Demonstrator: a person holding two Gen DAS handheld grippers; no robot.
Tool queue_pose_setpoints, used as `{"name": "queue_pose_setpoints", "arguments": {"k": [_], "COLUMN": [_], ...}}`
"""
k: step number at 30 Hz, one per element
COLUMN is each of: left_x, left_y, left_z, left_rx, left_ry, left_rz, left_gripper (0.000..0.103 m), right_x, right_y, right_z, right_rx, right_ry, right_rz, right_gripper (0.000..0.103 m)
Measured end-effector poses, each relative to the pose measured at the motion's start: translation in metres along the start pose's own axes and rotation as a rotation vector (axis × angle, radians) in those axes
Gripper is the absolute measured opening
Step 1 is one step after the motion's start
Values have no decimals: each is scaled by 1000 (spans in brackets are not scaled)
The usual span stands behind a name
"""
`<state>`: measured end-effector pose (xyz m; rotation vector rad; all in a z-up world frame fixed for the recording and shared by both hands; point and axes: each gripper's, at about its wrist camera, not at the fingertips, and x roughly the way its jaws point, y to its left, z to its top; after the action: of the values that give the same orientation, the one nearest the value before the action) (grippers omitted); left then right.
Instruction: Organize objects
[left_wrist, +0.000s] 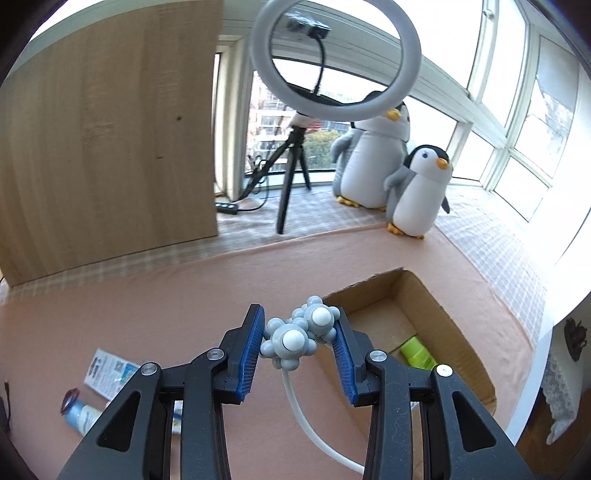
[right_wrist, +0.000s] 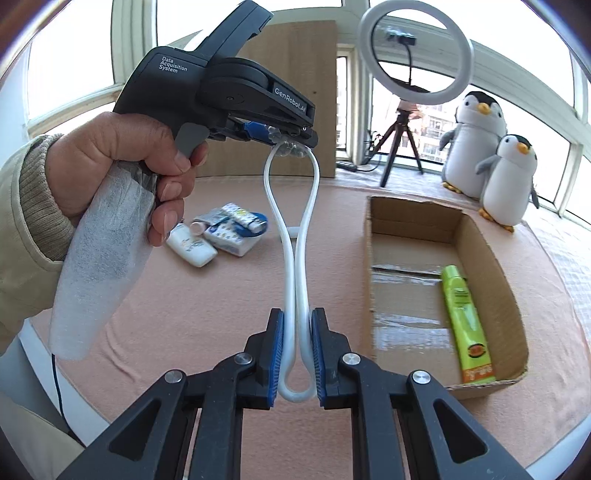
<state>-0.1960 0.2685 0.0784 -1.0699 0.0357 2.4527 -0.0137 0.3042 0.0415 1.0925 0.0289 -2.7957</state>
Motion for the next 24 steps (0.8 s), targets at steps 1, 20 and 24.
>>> {"name": "queue_pose_setpoints", "arguments": {"k": [1,20,24], "left_x": [7,38,27], "left_y": [-10,-40,-16], "left_z": [3,-14,-20], "left_rx": [15,106,71], "left_ry": [3,-12,-8], "left_rz": [-12,47,69], "left_gripper": [39,88,90], "right_x": [0,11,10], "right_y": [-9,-71,-66], "right_z": [0,-12,-7], "right_rx": [13,133,137], "right_ry": [-2,27,19], "right_rz": [-15,-146,-144], "right_gripper": [13,33,33]}}
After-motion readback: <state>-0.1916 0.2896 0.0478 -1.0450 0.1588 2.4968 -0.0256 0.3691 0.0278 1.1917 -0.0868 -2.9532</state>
